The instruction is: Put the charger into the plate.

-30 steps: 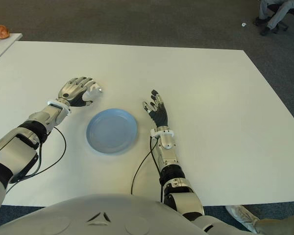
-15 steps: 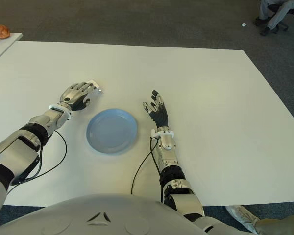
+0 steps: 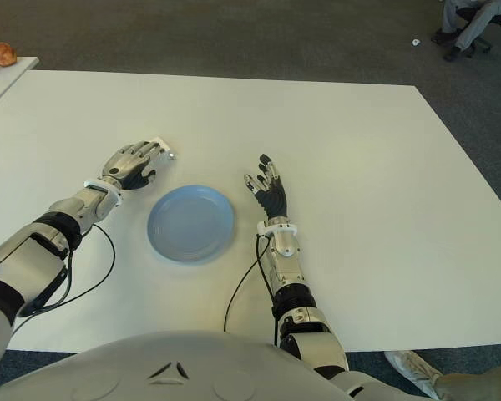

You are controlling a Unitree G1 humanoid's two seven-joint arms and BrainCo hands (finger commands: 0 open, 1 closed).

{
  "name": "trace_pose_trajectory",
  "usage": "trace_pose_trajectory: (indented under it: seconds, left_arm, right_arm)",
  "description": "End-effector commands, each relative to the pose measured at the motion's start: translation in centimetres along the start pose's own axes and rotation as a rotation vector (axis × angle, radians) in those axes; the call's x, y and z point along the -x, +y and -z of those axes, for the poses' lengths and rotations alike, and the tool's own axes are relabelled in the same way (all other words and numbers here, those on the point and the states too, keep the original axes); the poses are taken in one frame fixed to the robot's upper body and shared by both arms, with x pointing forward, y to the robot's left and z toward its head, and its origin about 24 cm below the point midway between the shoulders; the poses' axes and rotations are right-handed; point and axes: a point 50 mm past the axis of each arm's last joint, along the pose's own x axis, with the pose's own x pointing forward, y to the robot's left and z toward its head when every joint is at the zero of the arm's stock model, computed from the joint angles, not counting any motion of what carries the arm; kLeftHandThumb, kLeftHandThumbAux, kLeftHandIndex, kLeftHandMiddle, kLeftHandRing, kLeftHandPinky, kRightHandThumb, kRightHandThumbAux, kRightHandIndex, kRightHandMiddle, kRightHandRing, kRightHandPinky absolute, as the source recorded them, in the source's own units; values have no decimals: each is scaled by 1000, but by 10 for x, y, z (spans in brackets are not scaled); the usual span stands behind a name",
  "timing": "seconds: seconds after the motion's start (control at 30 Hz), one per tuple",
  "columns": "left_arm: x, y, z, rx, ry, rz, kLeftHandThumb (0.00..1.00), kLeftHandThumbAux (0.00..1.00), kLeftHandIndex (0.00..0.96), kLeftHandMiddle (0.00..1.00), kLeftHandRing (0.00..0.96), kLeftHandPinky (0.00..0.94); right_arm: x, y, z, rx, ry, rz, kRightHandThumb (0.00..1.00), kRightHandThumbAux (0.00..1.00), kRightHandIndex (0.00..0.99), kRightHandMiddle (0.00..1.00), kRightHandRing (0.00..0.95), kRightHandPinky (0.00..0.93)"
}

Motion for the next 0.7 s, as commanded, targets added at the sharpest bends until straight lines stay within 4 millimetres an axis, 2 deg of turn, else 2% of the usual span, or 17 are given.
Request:
trace_pose_trajectory:
  seconds: [0.03, 0.7]
  left_arm:
    - [12, -26, -3, 38, 16, 143, 0, 610, 0, 0, 0, 0]
    - [20, -40, 0, 202, 92, 280, 0, 533, 0, 0, 0, 17]
  right_arm:
    - [16, -1, 22, -15, 118, 20, 147, 688, 22, 55, 49, 96]
    - [17, -3, 20, -19, 112, 14, 144, 692, 16, 53, 43, 88]
